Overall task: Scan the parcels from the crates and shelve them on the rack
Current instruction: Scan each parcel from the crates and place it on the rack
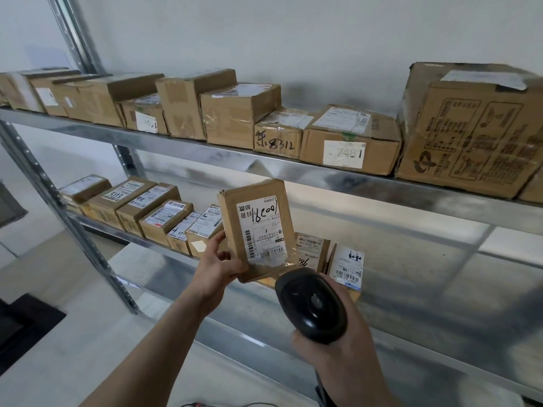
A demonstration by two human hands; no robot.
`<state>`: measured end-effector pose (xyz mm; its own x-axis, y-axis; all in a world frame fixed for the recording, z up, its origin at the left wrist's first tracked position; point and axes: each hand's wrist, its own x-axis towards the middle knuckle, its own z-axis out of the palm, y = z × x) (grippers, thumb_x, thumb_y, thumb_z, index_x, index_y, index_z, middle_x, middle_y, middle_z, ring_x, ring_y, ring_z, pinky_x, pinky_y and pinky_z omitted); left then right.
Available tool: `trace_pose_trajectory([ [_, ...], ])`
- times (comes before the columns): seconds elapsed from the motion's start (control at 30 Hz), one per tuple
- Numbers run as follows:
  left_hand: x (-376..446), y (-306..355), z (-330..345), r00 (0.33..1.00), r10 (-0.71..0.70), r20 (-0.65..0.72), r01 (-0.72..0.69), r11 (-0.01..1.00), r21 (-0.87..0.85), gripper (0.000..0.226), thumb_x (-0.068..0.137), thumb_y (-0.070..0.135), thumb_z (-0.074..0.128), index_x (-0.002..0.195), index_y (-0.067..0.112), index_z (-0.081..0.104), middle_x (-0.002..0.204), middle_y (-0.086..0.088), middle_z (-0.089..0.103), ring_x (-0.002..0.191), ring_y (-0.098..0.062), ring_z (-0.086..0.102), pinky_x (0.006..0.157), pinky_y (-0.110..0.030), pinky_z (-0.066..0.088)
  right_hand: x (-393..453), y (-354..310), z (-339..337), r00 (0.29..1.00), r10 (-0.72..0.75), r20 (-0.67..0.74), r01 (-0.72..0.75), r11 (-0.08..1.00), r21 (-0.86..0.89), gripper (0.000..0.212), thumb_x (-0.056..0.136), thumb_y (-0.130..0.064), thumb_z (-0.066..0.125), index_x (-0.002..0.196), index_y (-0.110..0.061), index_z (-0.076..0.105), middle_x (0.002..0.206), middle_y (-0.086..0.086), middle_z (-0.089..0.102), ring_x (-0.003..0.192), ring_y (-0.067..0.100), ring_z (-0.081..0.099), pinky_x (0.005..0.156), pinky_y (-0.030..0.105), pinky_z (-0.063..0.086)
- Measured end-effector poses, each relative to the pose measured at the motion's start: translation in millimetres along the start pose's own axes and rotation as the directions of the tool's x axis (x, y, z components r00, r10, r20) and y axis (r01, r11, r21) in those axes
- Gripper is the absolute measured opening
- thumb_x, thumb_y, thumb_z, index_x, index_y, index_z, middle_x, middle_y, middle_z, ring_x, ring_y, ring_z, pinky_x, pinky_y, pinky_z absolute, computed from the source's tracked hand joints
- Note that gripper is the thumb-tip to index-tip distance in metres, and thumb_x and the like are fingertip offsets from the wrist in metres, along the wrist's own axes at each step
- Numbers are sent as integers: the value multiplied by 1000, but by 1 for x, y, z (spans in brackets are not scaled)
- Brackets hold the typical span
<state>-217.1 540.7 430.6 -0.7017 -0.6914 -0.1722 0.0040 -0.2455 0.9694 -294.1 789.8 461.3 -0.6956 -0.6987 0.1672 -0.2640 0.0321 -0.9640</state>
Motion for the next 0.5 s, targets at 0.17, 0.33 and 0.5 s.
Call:
trace_pose_trajectory([
  [0.17,4,2,-10,1000,19,5,-19,1000,-4,112,40,15,86,142,24,42,125,-20,64,114,-41,65,87,-51,60,2,-3,15,1000,10,26,-11,1000,3,74,55,-14,79,124,-38,64,117,-14,71,115,8,65,93,26,49],
  [0.33,5,5,-18,999,26,27,-26,1000,11,102,46,13,88,137,29,44,125,-17,65,114,-39,65,85,-47,61,3,-4,30,999,30,45,-30,1000,2,78,52,-24,77,128,-33,62,117,-14,71,115,8,65,95,29,52],
  [0.5,9,3,-30,999,31,31,-32,999,26,96,56,5,79,141,25,40,128,-20,62,115,-42,64,86,-50,61,3,-7,40,998,51,39,-51,999,-16,76,54,-13,78,126,-33,64,114,-16,72,114,7,65,94,26,50],
])
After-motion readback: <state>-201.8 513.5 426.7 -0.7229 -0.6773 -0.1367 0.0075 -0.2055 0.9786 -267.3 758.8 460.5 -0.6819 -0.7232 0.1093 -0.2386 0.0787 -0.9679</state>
